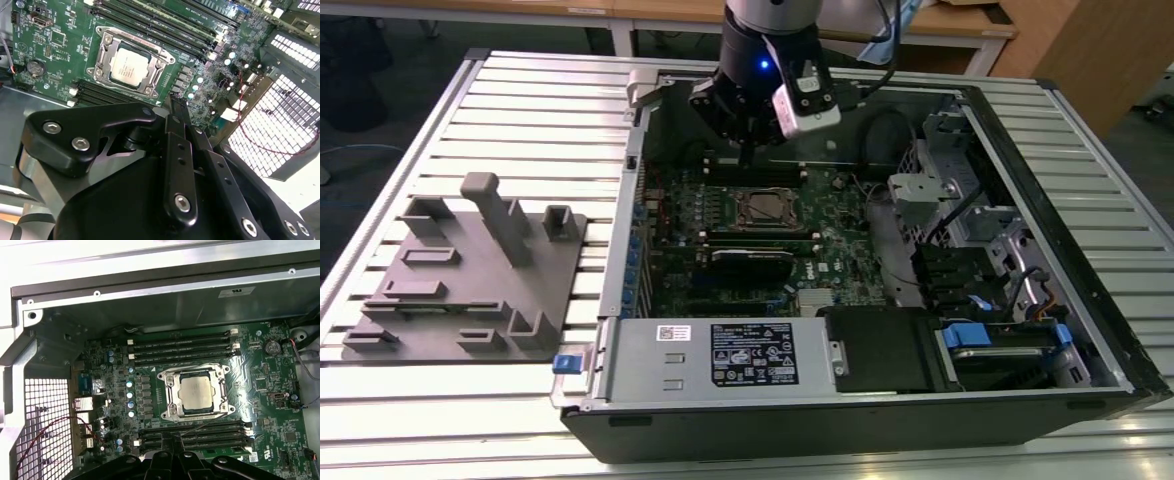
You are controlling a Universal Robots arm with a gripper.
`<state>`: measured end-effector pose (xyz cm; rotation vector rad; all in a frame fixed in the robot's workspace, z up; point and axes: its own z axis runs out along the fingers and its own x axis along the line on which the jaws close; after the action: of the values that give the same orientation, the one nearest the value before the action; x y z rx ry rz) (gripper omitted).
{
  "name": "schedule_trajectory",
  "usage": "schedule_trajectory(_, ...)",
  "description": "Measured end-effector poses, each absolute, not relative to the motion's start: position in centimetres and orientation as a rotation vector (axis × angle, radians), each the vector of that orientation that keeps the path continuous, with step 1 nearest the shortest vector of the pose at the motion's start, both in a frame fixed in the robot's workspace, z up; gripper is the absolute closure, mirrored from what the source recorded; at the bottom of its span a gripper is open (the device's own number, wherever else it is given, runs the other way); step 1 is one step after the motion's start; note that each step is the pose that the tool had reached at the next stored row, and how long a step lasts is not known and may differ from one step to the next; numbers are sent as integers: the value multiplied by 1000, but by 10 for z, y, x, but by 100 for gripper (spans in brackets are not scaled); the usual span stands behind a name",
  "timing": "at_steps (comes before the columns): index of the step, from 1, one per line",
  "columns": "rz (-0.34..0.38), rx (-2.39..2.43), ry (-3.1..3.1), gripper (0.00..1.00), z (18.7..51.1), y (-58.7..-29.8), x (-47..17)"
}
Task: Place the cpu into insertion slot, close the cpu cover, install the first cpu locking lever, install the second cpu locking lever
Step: 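Install the second cpu locking lever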
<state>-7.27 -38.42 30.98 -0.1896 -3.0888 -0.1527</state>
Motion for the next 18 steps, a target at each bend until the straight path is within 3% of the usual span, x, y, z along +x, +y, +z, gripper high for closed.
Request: schedule_trajectory(18, -153, -190, -3089, 89, 306, -384, -73)
